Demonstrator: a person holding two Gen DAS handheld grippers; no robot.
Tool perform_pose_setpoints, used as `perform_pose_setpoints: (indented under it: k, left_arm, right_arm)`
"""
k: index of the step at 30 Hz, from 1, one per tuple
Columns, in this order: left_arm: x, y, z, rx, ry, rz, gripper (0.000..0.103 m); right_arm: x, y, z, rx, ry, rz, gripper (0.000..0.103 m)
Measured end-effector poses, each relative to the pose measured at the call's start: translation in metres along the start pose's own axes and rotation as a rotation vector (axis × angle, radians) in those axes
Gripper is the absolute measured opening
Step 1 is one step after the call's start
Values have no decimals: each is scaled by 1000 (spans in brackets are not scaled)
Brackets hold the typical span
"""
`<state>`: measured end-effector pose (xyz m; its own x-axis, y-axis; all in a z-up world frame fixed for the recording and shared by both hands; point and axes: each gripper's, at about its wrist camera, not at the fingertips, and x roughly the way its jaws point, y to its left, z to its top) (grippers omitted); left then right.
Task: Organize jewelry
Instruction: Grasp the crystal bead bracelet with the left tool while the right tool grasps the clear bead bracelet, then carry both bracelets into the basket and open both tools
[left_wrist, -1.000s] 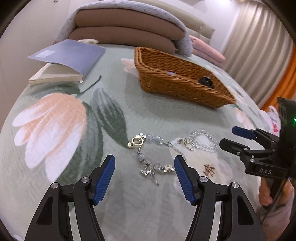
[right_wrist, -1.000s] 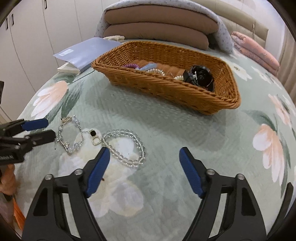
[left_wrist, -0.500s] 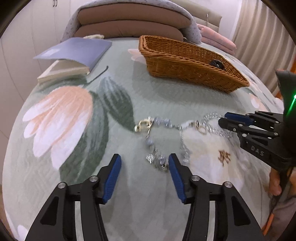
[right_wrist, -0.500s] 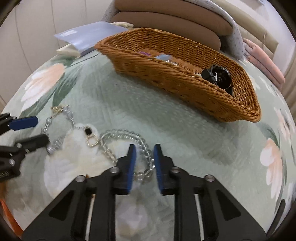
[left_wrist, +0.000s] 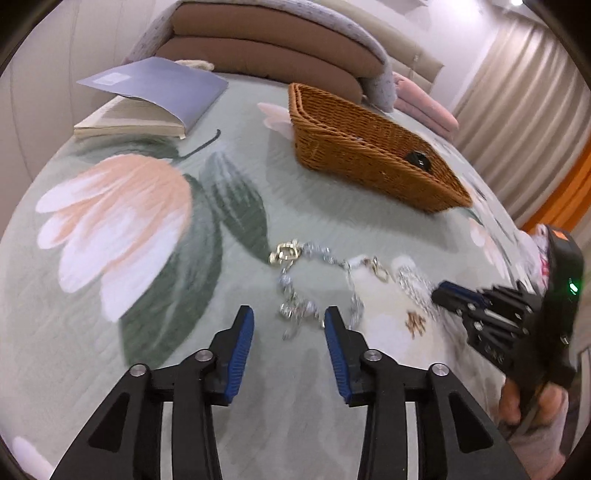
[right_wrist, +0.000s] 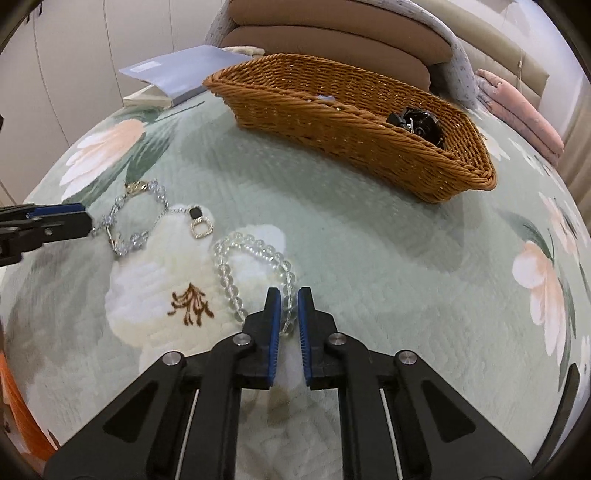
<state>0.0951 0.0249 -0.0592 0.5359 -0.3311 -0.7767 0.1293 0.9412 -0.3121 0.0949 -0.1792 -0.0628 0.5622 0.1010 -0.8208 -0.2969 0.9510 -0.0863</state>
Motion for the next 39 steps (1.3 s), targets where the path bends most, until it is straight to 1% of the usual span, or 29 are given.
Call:
perform_pose_setpoints:
  k: [2,3,6,8,9,10,12,13,16,19,22,26,29,32,35,39]
  left_arm:
    - [13,-8,3,1,17,20,42]
    - [17,-13,4,13,7,52,42]
    - [26,-27,5,59,-5,151,42]
    - [29,-35,4,98,-10,196,42]
    - [29,-38,3,117,-13,208,40]
    - [28,-38,2,127,-12,203,31]
    - [23,-39,0,145,-10,182,16]
    - [20,-39,-1,149,-6,163,16]
    - [8,-38,-10,161,4,74,16]
    - [-6,-38,-22,158,9,-6,16]
    - [-26,-39,-27,152,-17,-91,16]
    - [-55,-43,-21,157,-74,-159,16]
    - [-77,-49,-13,169,-119,-203,16]
    - [-91,-51,-5,175,-146,-229,16]
    - [-98,-51,6,174,-165,-254,16]
    - [-103,-55,25,201,-193,-262,16]
  right_arm:
    - [2,-2,3,13,1,29,10]
    - [5,-3,5,10,2,36,10]
    - [13,1,9,-15,11,16,10]
    - [17,5,12,-34,7,-4,10]
    - [17,7,13,-45,7,-13,10]
    - [18,10,13,-55,7,-22,10]
    - [17,12,12,-71,9,-27,9]
    - [16,12,11,-73,9,-21,8]
    - [7,12,4,-75,12,22,7]
    - [-7,13,-5,-53,5,101,7]
    - [-23,13,-11,-25,-11,153,7]
    - [-49,9,-11,12,-52,196,7]
    - [-68,6,-10,11,-83,184,7]
    - [-82,5,-6,10,-107,174,7]
    - [-96,0,-2,17,-132,164,7]
    - [-108,-7,12,27,-163,146,7]
